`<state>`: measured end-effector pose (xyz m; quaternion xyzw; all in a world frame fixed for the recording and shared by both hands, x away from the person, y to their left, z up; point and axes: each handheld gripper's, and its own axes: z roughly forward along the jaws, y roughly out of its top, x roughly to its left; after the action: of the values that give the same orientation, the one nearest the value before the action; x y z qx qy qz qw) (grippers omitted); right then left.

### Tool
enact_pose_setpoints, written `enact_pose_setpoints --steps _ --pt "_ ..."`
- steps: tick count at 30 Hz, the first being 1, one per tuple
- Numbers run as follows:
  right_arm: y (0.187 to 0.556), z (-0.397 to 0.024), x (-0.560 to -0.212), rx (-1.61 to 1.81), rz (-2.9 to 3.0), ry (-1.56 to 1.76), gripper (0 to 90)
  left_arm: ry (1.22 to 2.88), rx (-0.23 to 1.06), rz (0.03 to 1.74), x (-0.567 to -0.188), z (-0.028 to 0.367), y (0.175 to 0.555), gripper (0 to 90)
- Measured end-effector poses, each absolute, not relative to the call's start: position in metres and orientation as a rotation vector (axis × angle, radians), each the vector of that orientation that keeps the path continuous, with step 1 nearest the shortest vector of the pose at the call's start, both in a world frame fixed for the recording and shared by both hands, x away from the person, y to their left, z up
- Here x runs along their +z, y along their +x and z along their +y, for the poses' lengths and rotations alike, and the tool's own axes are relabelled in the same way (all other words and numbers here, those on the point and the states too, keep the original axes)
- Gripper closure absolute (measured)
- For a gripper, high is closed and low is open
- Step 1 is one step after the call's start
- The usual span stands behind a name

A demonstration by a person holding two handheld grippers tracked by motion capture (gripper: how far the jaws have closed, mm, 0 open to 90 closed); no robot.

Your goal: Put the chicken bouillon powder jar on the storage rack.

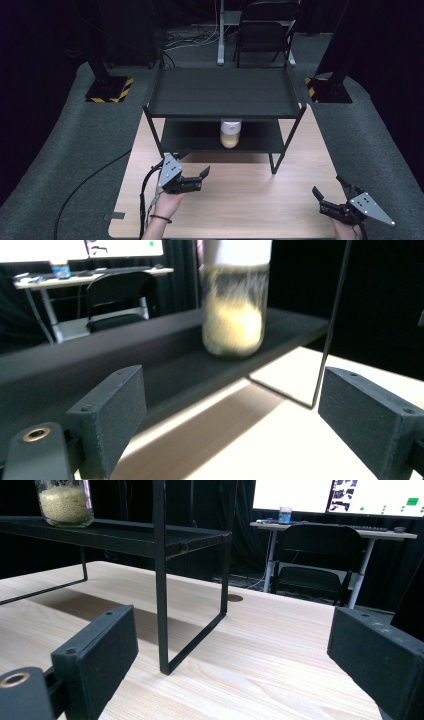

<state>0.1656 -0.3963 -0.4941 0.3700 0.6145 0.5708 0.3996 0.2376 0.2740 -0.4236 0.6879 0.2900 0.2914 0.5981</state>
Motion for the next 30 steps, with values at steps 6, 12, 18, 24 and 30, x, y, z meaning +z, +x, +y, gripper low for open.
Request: enact_pose_setpoints --steps 6,12,18,24,30 --pt "0.167 -0.395 -0.494 1.438 1.565 0.937 5.0 1.607 0.716 0.698 -0.438 0.298 0.207 11.5" --pt "0.167 -0.393 -0.494 1.435 1.566 0.932 5.0 1.621 0.822 0.696 -0.453 0.306 0.179 11.4" --pt "0.168 -0.392 -0.493 1.432 1.574 0.922 4.9 1.603 0.859 0.778 -0.469 0.313 0.165 11.6" --pt "0.168 -0.393 -0.492 1.433 1.57 0.919 4.9 1.558 0.817 0.822 -0.474 0.32 0.171 11.6" --pt "0.169 -0.394 -0.493 1.439 1.562 0.925 4.9 1.548 0.796 0.81 -0.475 0.325 0.171 11.5"
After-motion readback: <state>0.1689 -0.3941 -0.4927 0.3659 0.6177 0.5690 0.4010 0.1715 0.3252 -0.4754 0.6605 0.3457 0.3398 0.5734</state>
